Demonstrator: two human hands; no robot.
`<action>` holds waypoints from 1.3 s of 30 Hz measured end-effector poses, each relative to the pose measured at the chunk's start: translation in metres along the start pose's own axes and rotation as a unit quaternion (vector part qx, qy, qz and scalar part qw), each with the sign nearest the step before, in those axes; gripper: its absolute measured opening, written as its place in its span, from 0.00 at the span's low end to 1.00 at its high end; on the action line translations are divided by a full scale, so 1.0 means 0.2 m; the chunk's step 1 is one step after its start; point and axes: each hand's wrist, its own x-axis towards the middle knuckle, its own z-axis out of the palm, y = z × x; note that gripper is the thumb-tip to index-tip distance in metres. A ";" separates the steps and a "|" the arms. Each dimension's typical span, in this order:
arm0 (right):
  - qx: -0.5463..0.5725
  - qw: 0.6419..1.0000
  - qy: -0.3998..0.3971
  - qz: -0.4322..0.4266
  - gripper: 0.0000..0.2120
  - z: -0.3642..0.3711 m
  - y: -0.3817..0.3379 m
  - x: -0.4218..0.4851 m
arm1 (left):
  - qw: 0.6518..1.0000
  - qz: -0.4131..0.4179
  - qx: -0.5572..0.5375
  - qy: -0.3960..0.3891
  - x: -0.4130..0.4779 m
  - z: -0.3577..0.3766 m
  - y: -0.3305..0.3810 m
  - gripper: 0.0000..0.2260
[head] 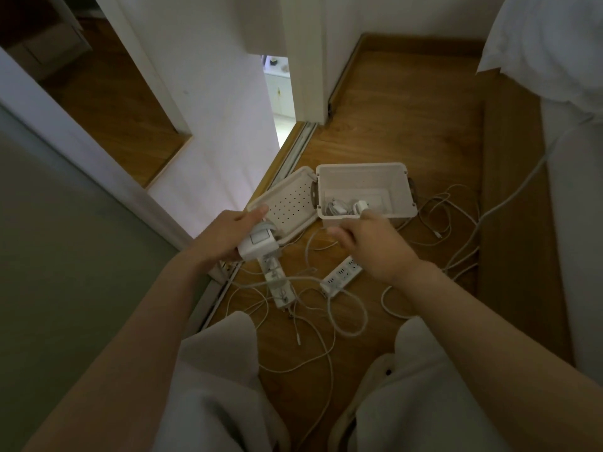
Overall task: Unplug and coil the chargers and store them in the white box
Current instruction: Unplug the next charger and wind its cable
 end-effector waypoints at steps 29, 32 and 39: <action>-0.022 0.992 -0.128 0.011 0.11 0.09 0.02 0.05 | 0.983 0.104 0.063 -0.140 0.02 0.11 0.00 0.18; -0.044 0.997 -0.058 0.023 0.11 0.07 -0.01 0.05 | 0.974 0.114 0.100 -0.169 0.04 0.13 0.00 0.19; -0.057 0.997 0.036 0.035 0.16 0.06 -0.12 0.02 | 0.980 0.134 0.132 -0.061 0.07 0.19 -0.03 0.15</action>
